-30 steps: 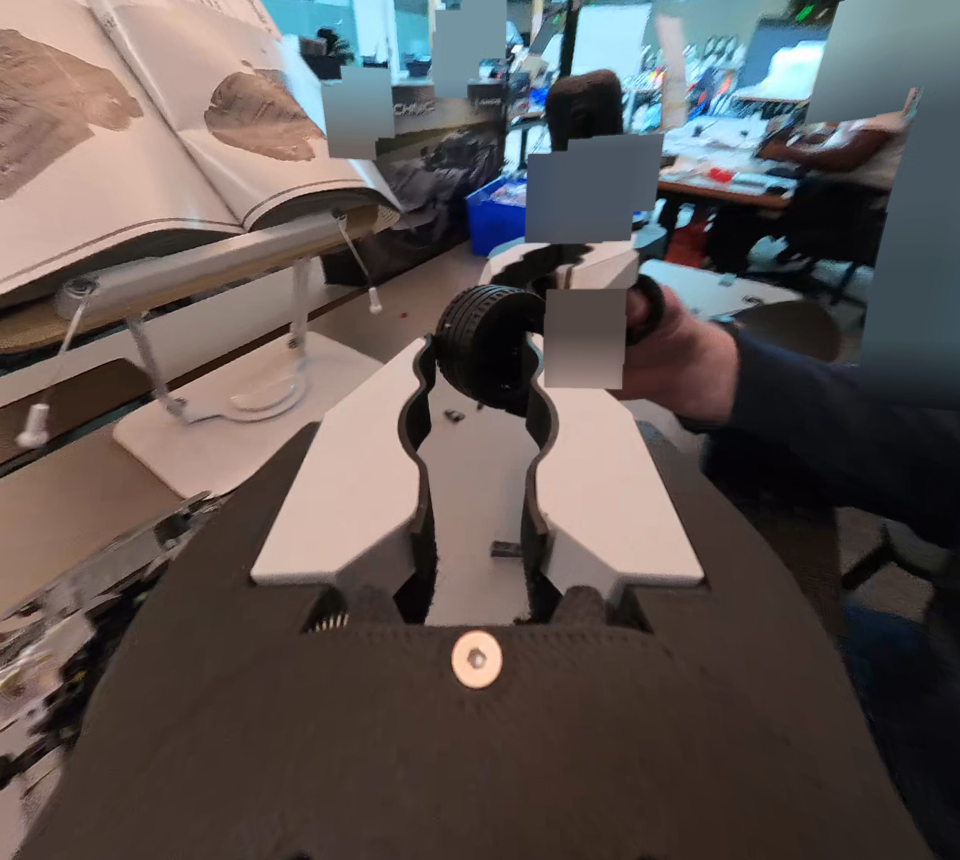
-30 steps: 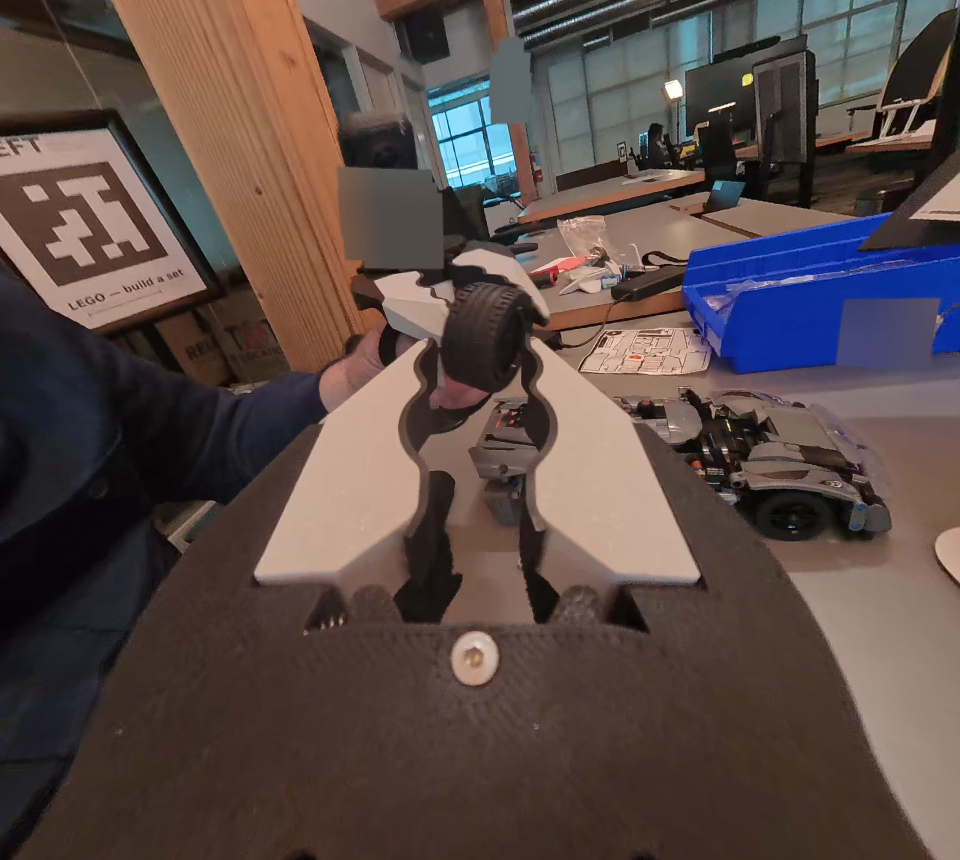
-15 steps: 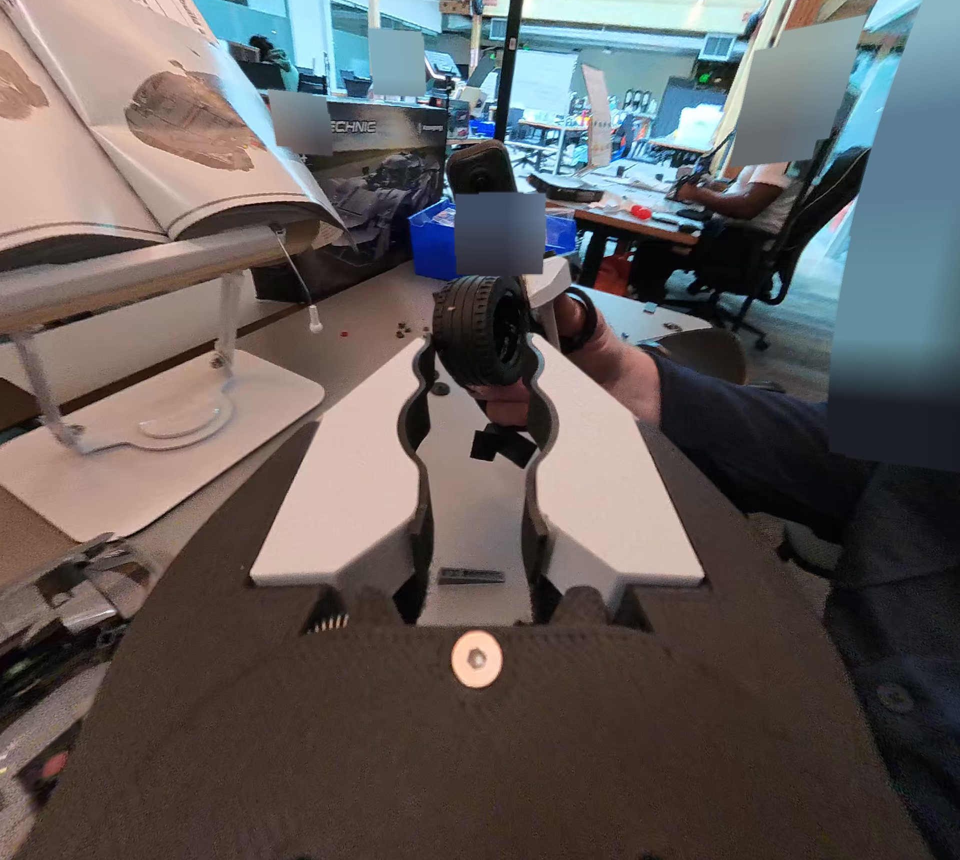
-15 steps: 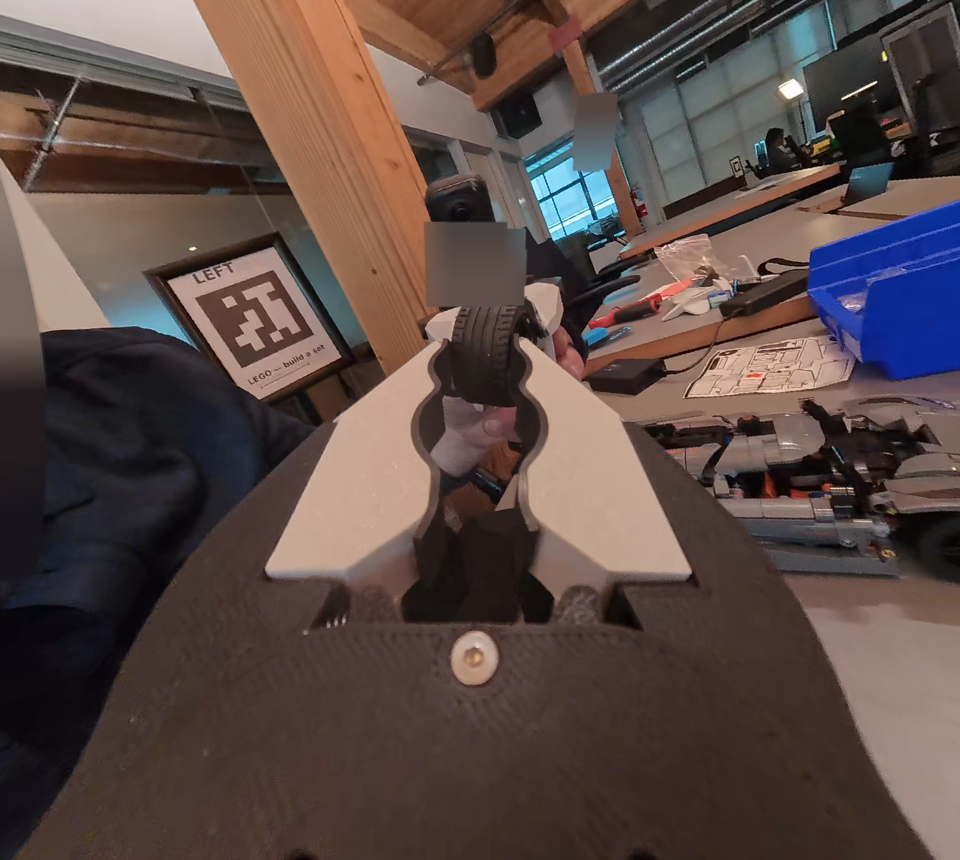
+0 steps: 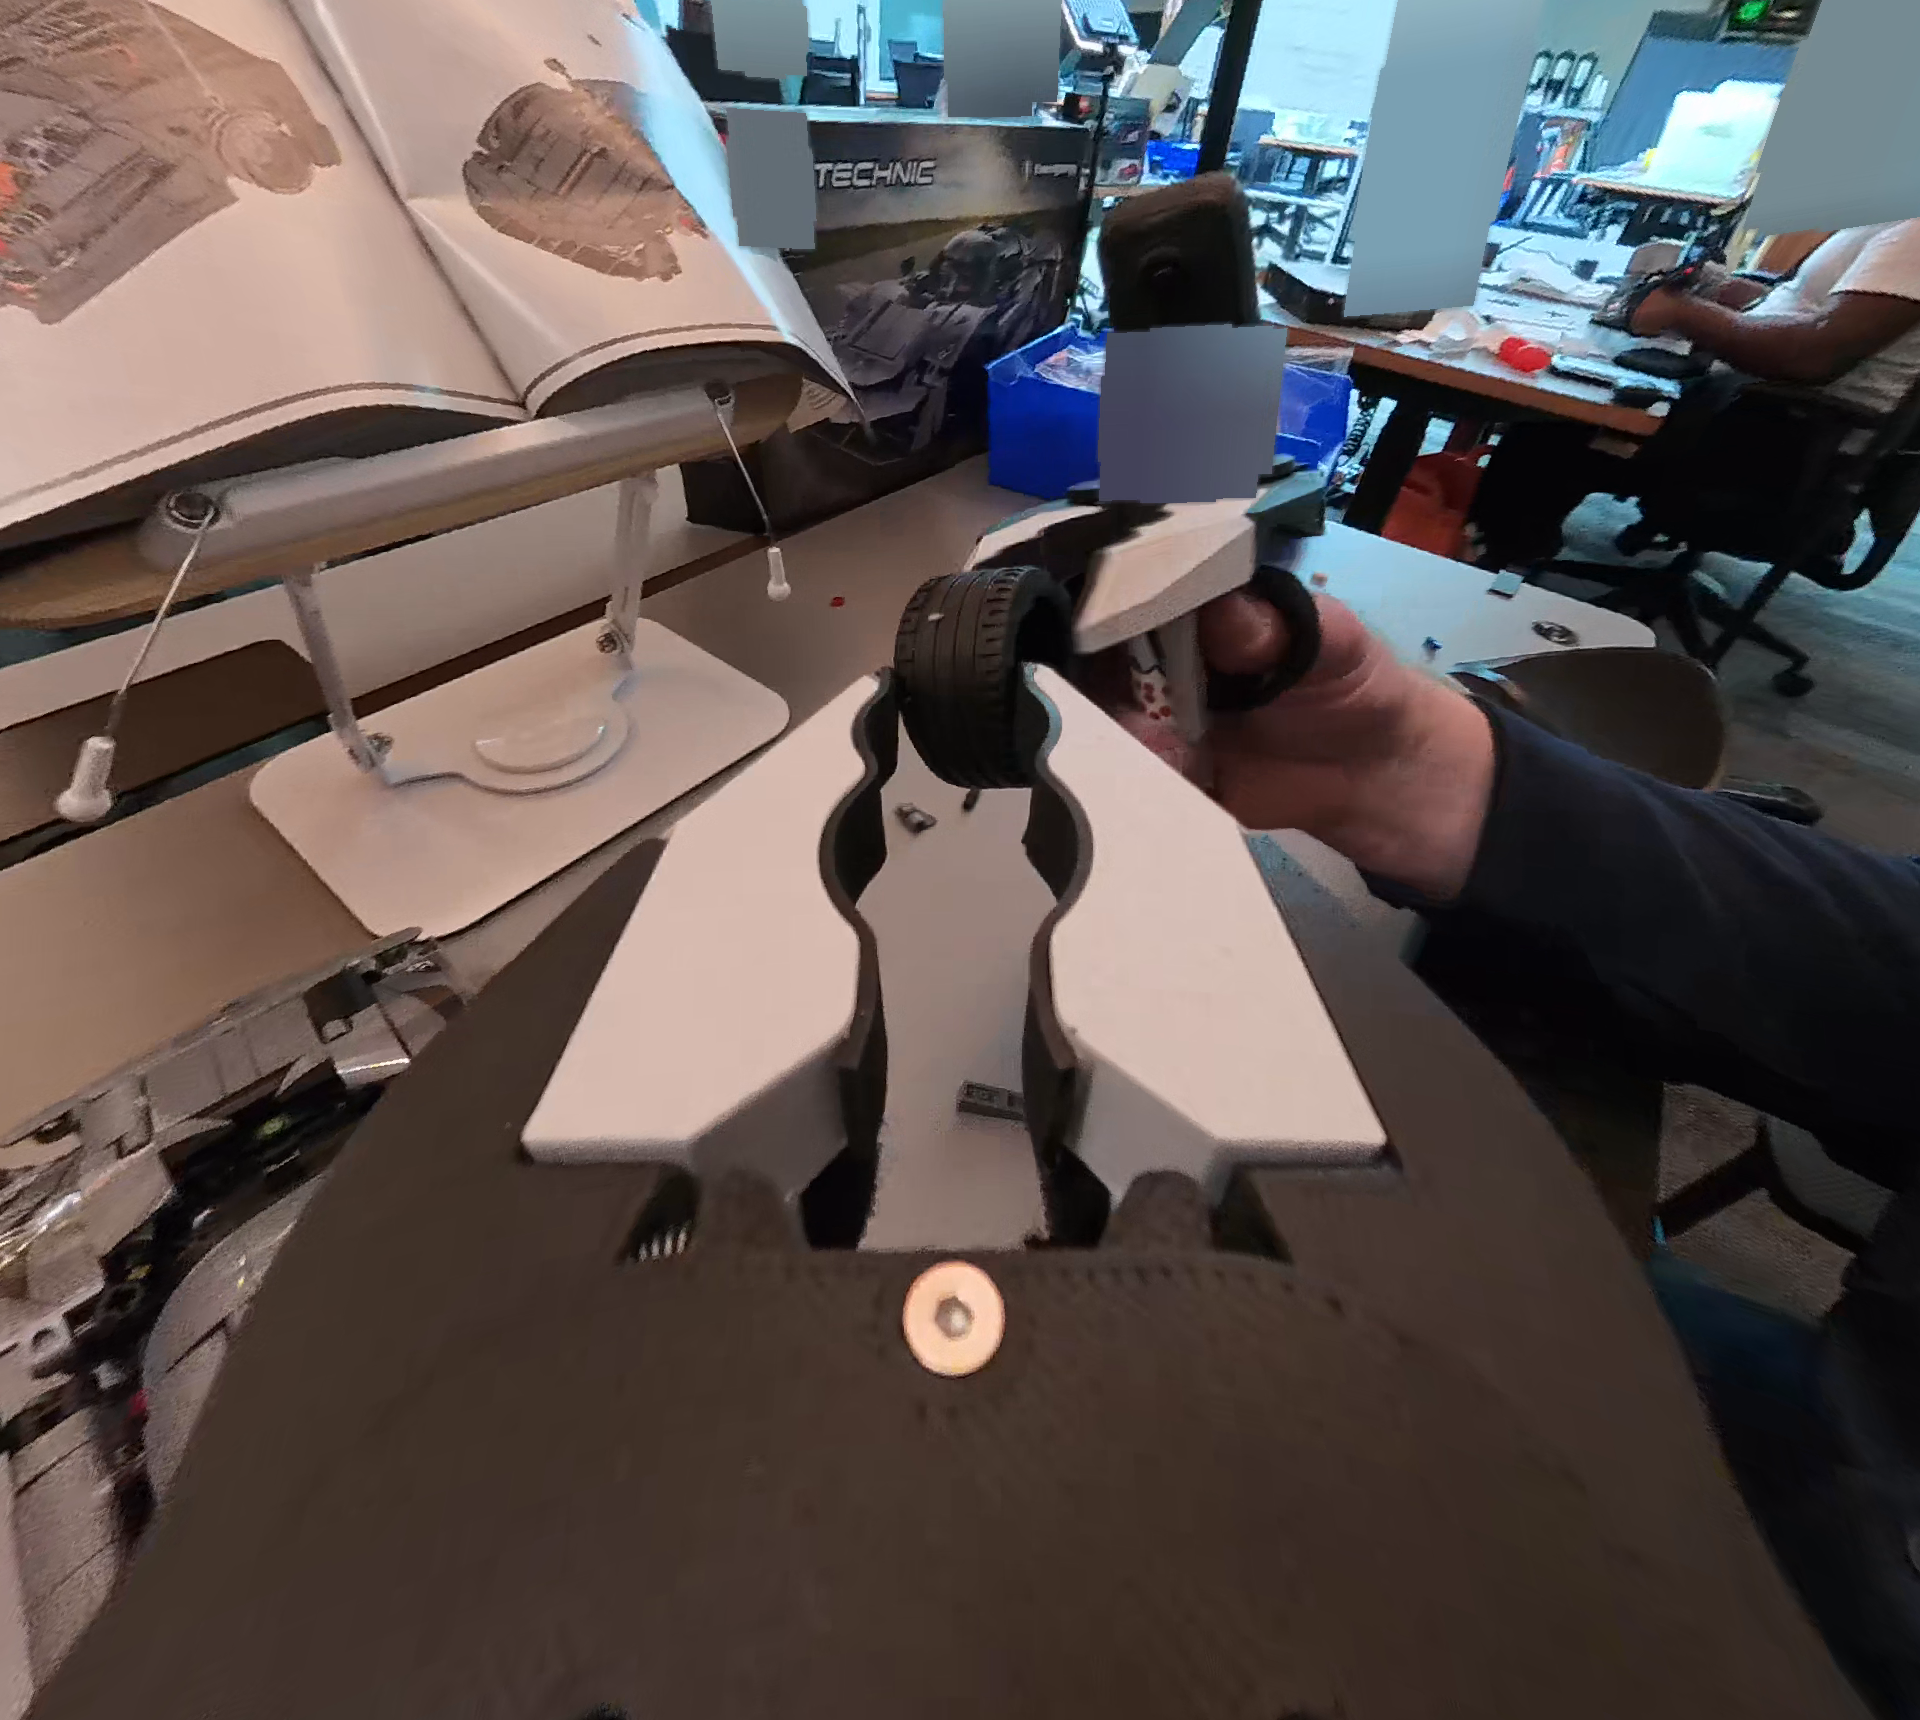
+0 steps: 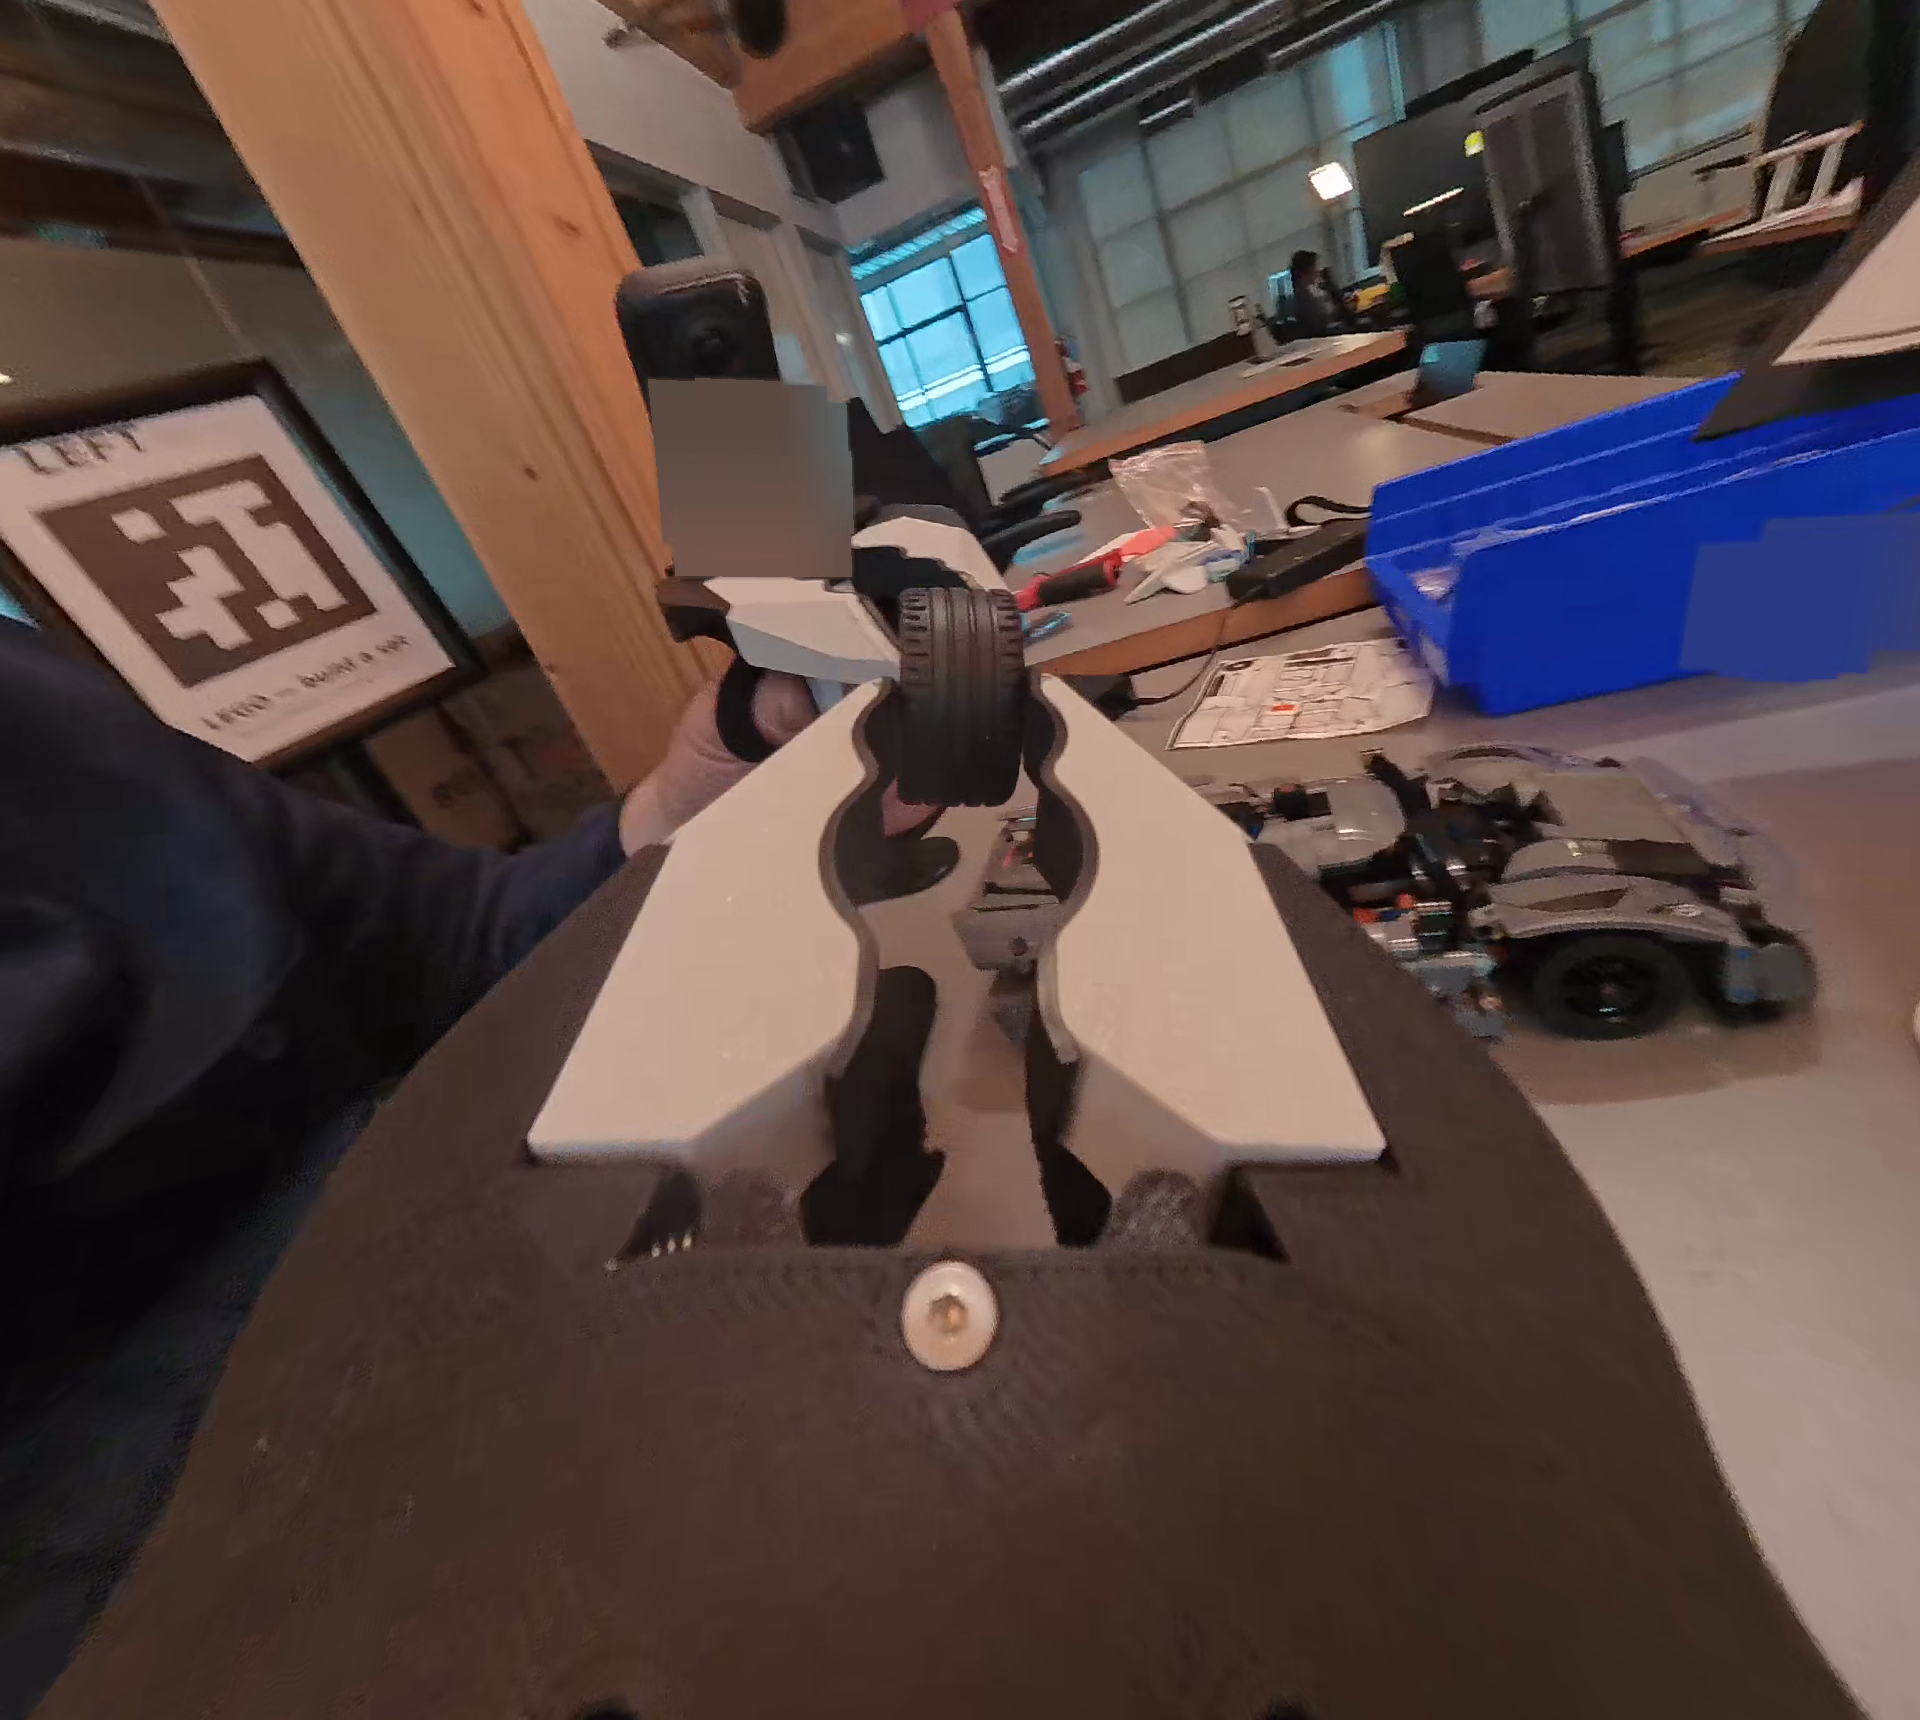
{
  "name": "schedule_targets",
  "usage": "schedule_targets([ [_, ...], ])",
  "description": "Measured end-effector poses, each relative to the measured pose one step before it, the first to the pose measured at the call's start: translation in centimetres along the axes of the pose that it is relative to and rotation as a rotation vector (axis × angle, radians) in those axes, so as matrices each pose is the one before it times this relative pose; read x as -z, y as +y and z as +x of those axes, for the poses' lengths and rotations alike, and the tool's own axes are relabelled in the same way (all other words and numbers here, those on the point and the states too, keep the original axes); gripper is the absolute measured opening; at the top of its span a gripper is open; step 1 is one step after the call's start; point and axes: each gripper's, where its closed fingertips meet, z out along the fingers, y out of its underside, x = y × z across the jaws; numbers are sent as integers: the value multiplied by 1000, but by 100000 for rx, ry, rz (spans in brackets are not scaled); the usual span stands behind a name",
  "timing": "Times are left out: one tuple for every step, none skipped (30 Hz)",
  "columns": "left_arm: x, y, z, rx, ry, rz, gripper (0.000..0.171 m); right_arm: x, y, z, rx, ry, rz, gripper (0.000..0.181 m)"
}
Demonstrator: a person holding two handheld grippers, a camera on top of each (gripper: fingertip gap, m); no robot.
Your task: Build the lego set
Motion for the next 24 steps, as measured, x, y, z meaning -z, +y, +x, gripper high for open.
schedule_targets([
  [-2,-89,221,556,1019,236,19,51,-16,-86,269,-238,-497,21],
  [10,-21,105,-45,365,-101,19,-12,107,-1,-1506,-426,-873,21],
  [25,63,-40,-1197,-471,-318,19,-35,84,25,-1189,-445,-227,21],
  [28,112,-3,-1423,36,-239,20,-17,-23,-104,-953,-1292,648,20],
  [95,-68,161,-969,1270,1266,21,-24,24,-154,-1981,-2103,333,20],
  [151,-73,244,-1225,1502,1432,22,-3,34,-85,-3131,-2147,557,21],
  [227,76,153,-3552,-119,452,27,7,-56,-94,-3889,-2583,1370,20],
  [264,198,30,-8090,-2932,-378,36,-66,95,-86,-4427,-2875,495,20],
  [246,381,-73,-10578,-5211,-2147,44,-173,471,126,-4470,-1675,-1801,20],
  [184,214,377,-10109,-2881,-1833,49,-245,491,262,-3715,-613,-1826,21],
  [96,24,571,-8347,-1271,-1016,54,-289,323,-2,-3072,-1756,-681,20],
  [61,-49,212,-7379,-3393,-1131,55,-358,390,-366,-2923,-3722,-1533,20],
  [-49,102,176,-8251,-3284,-2026,59,-374,467,-277,-2032,-2694,-2216,20],
  [-95,300,680,-8787,244,-3118,58,-316,440,53,-1171,-362,-2059,20],
  [26,114,498,-7165,-896,-1881,51,-252,375,43,-1680,-554,-1597,20],
  [26,200,63,-5297,-2679,-2405,46,-182,177,-23,-1993,-1295,-390,20],
  [51,237,-30,-3767,-1975,-2720,45,-134,48,50,-950,-562,184,20],
  [112,119,7,-1194,-418,-1463,45,-150,68,16,132,-94,-252,21],
  [185,63,-16,121,-110,-146,44,-178,47,88,569,934,-221,20],
  [148,298,-13,9,-176,-479,44,-73,11,275,1511,2425,-85,21],
  [99,740,-182,1072,-879,-2803,44,90,-29,469,2893,4119,-442,30],
  [204,883,-378,1188,-1964,-3295,44,217,115,781,4298,6557,-2083,38],
  [340,821,-474,1415,-2489,-2333,44,203,592,1146,6553,8978,-5149,37],
  [413,769,-488,2928,-2124,-2081,44,5,1198,1277,8143,9918,-8592,33],
])
